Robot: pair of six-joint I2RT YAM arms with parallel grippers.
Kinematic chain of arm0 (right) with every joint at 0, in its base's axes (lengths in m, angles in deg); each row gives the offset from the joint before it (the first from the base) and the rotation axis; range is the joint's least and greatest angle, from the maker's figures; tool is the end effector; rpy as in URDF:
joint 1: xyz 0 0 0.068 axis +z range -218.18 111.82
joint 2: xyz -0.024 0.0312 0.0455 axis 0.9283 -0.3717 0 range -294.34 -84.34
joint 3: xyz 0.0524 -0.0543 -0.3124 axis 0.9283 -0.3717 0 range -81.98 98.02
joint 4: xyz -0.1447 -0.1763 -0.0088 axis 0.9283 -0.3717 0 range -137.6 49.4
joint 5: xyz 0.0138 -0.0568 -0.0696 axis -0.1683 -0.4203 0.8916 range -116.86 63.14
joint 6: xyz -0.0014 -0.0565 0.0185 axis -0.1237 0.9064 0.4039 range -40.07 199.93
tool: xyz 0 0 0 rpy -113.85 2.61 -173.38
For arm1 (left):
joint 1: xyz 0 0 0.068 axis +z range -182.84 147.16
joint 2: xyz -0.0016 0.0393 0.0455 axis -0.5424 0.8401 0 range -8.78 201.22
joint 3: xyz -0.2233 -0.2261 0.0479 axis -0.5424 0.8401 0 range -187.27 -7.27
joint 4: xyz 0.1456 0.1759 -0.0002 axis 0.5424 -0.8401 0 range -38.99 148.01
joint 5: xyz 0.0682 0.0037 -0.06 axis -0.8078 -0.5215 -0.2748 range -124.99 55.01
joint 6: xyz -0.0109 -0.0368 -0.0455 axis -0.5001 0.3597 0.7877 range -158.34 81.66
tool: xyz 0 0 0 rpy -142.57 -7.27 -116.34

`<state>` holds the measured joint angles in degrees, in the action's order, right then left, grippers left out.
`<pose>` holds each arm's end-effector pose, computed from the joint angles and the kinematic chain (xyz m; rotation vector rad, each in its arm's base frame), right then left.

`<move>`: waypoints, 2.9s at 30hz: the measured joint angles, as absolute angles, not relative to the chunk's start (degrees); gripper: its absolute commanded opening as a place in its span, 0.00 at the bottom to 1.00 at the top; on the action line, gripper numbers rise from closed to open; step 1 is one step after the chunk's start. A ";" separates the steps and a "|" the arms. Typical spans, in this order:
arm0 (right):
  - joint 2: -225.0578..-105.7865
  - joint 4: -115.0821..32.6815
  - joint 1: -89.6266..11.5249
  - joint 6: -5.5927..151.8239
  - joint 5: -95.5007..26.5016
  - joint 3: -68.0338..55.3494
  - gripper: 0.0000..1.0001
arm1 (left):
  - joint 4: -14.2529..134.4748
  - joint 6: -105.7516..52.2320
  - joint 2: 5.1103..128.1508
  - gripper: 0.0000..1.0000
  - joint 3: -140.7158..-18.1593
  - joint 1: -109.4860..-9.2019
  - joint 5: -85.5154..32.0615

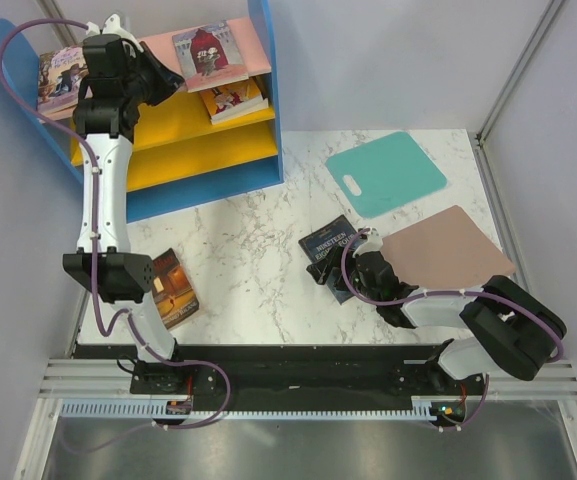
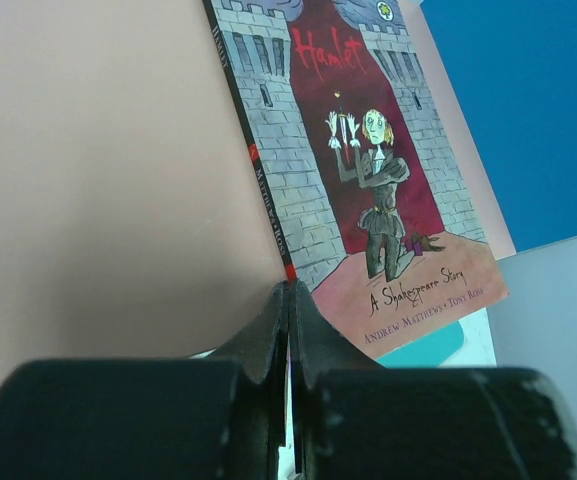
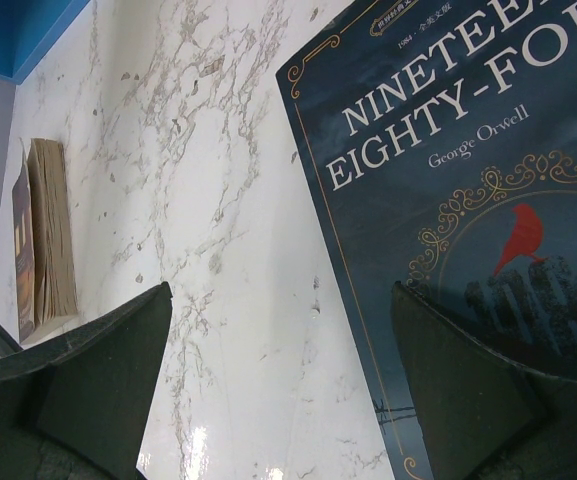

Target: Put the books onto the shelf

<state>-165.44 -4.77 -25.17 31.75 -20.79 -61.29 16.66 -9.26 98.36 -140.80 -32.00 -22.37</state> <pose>0.1740 0.1559 0.2226 0.1675 2.1109 0.8926 0.3860 -0.0038 0.5302 -0.3264 1.8314 -0.5459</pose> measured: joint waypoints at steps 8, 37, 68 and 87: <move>-165.75 -4.36 -25.17 31.75 -20.79 -61.25 0.98 | 18.33 -8.06 98.47 0.02 -139.82 -32.02 -22.67; -166.36 -23.11 -25.11 38.74 -18.06 -50.82 0.98 | 28.62 -5.30 40.35 0.46 -53.31 -31.50 -13.34; -170.88 -36.31 -42.79 53.19 -30.74 -43.26 0.23 | 63.02 11.00 89.05 0.68 -50.38 -65.16 -3.59; -169.40 -23.20 -43.49 49.69 -46.45 -46.75 0.09 | 68.90 15.00 95.58 0.67 -54.18 -67.30 0.08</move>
<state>-169.40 -23.20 -43.49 49.69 -46.45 -46.75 68.90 15.00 95.58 -54.18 -67.30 0.08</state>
